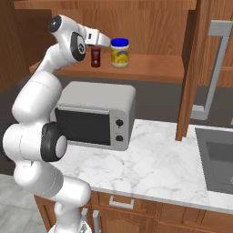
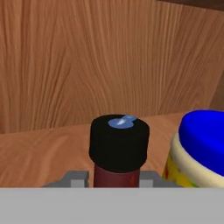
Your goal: Move the condiment bottle and mayonnaise from the cabinet to the dining counter.
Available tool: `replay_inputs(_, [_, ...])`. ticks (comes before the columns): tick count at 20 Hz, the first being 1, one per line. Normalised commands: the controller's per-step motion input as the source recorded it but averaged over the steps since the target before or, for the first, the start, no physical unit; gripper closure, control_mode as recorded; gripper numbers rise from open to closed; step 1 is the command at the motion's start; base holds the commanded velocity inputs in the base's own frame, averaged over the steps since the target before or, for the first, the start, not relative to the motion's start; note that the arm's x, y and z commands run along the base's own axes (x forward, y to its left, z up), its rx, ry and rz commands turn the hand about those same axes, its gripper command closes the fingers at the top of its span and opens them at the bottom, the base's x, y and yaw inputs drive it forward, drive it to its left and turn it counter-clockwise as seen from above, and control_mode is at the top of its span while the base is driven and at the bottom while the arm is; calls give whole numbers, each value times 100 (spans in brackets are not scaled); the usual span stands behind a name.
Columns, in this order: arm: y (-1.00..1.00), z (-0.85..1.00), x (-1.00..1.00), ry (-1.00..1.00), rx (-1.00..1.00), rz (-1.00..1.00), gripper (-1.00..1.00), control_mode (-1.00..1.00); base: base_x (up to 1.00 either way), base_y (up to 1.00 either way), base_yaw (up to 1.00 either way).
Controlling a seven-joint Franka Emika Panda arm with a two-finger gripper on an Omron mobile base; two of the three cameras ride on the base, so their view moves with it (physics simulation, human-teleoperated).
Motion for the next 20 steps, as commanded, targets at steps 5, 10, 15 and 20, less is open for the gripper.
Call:
replay_inputs(5, [0,0,-56,-14,1,0,100,-100,0,0,0])
replay_inputs(10, [0,0,-92,-21,0,0,100,-100,0,0,0])
replay_inputs(15, [0,7,-100,-19,0,0,100,-100,0,0,0])
replay_inputs(20, [0,47,-100,-4,0,0,100,-100,0,0,0])
